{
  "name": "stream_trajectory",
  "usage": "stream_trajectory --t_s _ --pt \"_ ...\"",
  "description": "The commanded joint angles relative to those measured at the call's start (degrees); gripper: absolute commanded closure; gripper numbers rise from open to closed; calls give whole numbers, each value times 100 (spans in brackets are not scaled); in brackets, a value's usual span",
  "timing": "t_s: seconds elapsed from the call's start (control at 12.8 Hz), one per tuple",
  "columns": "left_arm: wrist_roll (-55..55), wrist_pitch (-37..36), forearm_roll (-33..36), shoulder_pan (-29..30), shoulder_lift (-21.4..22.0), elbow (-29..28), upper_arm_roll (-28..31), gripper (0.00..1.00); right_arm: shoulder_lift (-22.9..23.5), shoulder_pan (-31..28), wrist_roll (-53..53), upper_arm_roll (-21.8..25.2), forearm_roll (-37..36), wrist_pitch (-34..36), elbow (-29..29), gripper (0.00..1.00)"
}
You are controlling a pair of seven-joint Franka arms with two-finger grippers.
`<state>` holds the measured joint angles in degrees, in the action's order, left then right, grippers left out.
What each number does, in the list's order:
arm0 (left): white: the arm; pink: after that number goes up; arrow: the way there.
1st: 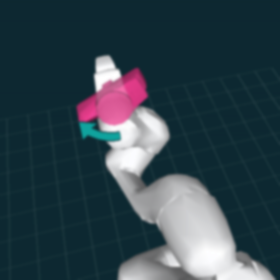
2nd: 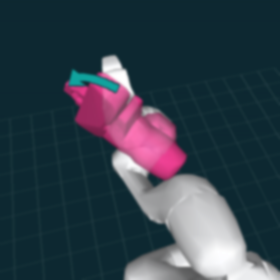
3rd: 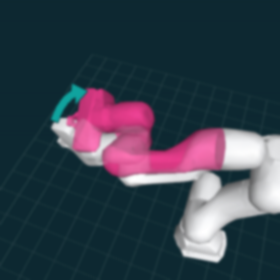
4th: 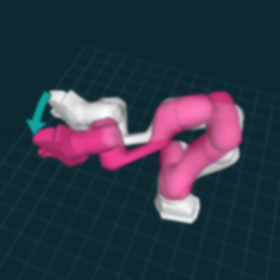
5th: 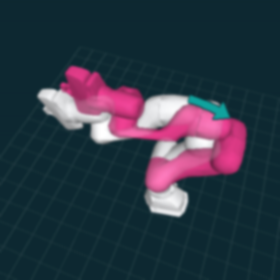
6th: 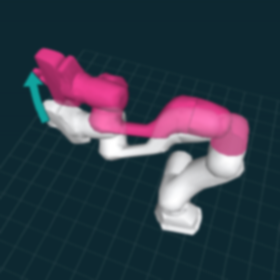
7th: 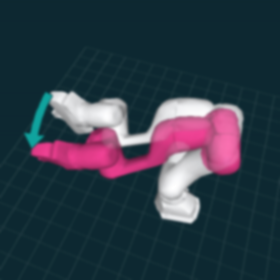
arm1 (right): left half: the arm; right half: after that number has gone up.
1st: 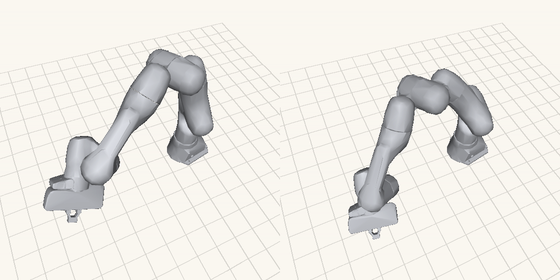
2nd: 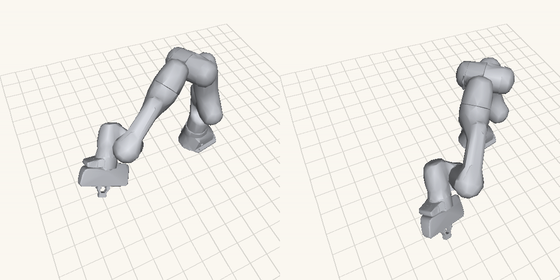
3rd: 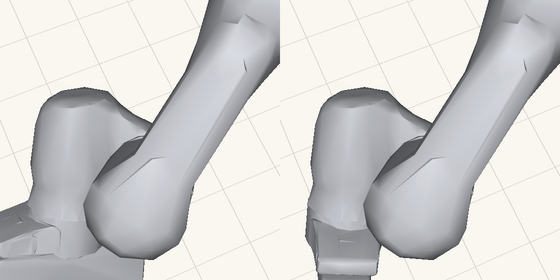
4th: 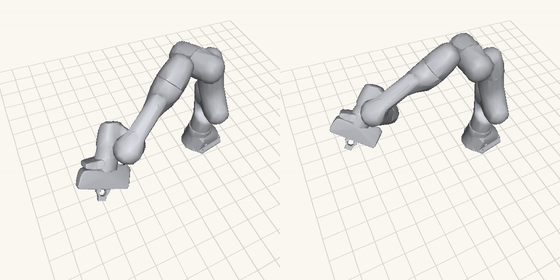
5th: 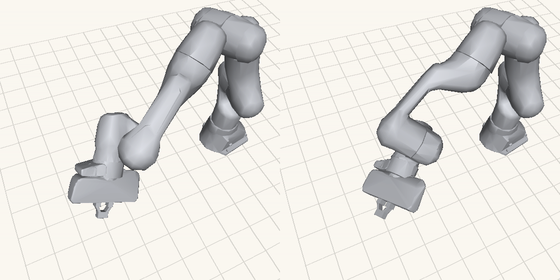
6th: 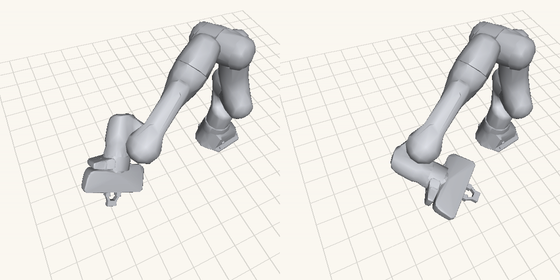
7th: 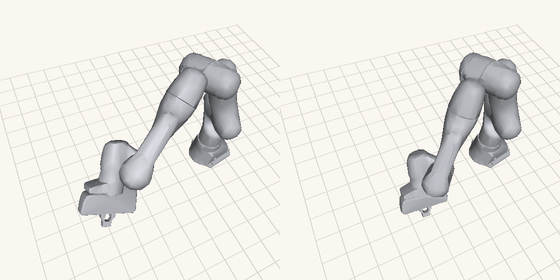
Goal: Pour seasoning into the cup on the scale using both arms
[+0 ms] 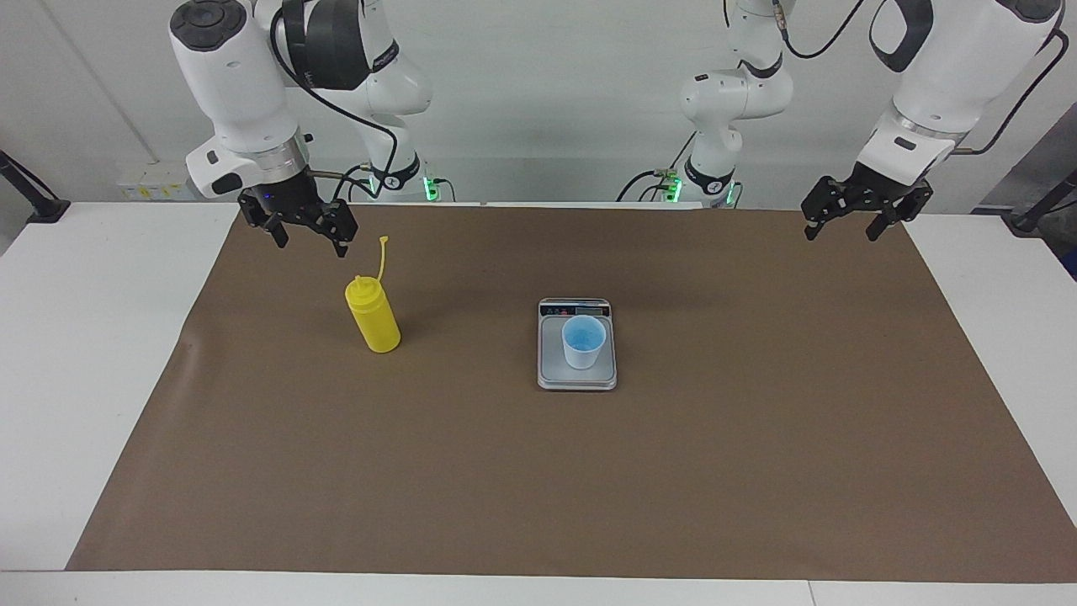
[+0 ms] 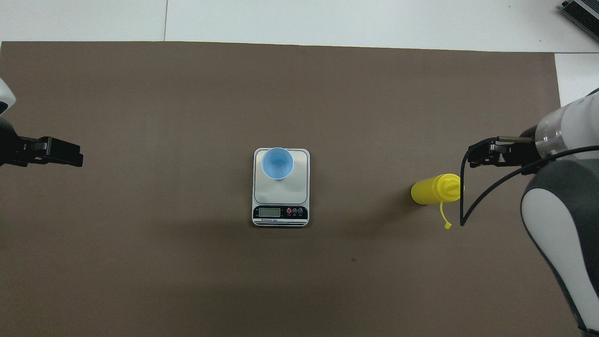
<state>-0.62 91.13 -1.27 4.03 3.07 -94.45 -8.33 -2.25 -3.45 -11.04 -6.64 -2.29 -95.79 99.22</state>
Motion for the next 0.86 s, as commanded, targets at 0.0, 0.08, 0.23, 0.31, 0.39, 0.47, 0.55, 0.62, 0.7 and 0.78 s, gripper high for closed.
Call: stream_trajectory --t_s 0.0,0.08,0.23,0.31,0.39,0.47,0.55,0.62,0.7,0.78 --pt "53 -78 -14 54 71 -20 -20 0 -30 -59 374 -12 149 61 -35 0" --pt "53 -78 -5 54 71 -20 -11 0 -39 -41 470 -12 149 70 -26 0" --pt "53 -78 -5 54 71 -20 -11 0 -39 -41 488 -21 193 61 -26 0" --pt "45 -78 -5 54 71 -20 -11 0 -39 -50 488 -21 237 61 -26 0" --pt "45 -78 -14 54 71 -20 -20 0 -48 -67 488 -13 324 52 -26 0" --pt "53 -78 -5 54 71 -20 -11 0 -48 -68 497 -12 360 43 -26 0" --pt "45 -78 -5 54 71 -20 -11 0 -57 -50 497 -12 360 43 -17 0" --pt "53 -78 -5 54 71 -20 -11 0 -48 -50 497 -12 360 43 -17 0" --pt "53 -78 -14 54 71 -20 -11 0 -57 -50 497 -12 360 52 -17 0" --pt "53 -78 -14 54 71 -20 -11 0 -48 -50 489 -12 360 52 -26 0"
